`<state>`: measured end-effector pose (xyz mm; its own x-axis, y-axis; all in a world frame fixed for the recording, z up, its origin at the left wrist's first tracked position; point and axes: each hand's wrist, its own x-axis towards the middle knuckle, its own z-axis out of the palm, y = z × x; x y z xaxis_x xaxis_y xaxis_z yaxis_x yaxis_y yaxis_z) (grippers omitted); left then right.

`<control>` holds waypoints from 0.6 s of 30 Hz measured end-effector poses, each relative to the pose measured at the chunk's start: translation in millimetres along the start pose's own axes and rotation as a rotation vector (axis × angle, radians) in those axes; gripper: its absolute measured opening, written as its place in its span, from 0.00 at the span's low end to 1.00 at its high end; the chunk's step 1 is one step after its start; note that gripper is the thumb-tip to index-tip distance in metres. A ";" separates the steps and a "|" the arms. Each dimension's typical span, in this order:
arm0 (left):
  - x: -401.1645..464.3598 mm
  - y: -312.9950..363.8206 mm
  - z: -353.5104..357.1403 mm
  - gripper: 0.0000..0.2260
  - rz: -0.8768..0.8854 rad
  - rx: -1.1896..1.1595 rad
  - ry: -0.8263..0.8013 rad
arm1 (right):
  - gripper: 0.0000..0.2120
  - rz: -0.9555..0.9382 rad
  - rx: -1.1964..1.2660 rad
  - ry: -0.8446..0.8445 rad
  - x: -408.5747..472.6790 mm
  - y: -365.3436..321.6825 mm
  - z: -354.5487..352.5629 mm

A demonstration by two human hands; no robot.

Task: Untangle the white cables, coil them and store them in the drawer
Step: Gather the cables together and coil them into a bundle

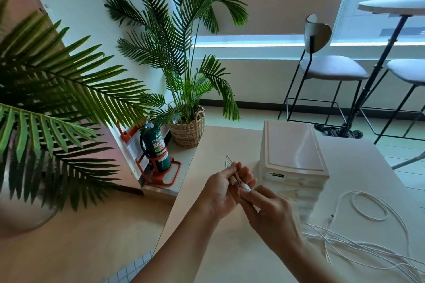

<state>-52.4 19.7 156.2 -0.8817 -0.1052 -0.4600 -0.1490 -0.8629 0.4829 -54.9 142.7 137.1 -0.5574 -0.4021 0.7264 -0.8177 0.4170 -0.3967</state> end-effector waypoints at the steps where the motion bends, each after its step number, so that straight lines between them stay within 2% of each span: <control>1: -1.9 0.5 -0.5 0.13 -0.009 -0.008 -0.015 | 0.07 0.038 0.041 -0.004 -1.6 2.8 0.4; 5: -5.2 3.7 -2.0 0.14 -0.013 0.004 -0.067 | 0.06 0.250 0.101 -0.006 -4.1 14.2 -0.2; 10: -8.1 0.1 -0.1 0.15 -0.030 0.025 -0.143 | 0.13 0.356 0.039 -0.032 -0.2 6.3 1.2; 13: -10.0 -0.3 0.3 0.14 -0.025 0.035 -0.143 | 0.21 0.457 0.055 -0.099 3.6 5.7 -0.2; 15: -10.4 2.6 1.3 0.13 0.001 0.007 -0.117 | 0.24 0.440 0.116 -0.143 3.3 6.6 -3.1; 18: -7.7 8.8 3.4 0.13 0.022 -0.100 -0.053 | 0.26 0.315 0.172 -0.248 -1.8 8.8 -5.5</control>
<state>-48.4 14.6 166.5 -0.9070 -0.1004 -0.4089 -0.0863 -0.9061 0.4141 -60.3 151.6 135.4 -0.7838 -0.4695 0.4065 -0.6027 0.4172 -0.6802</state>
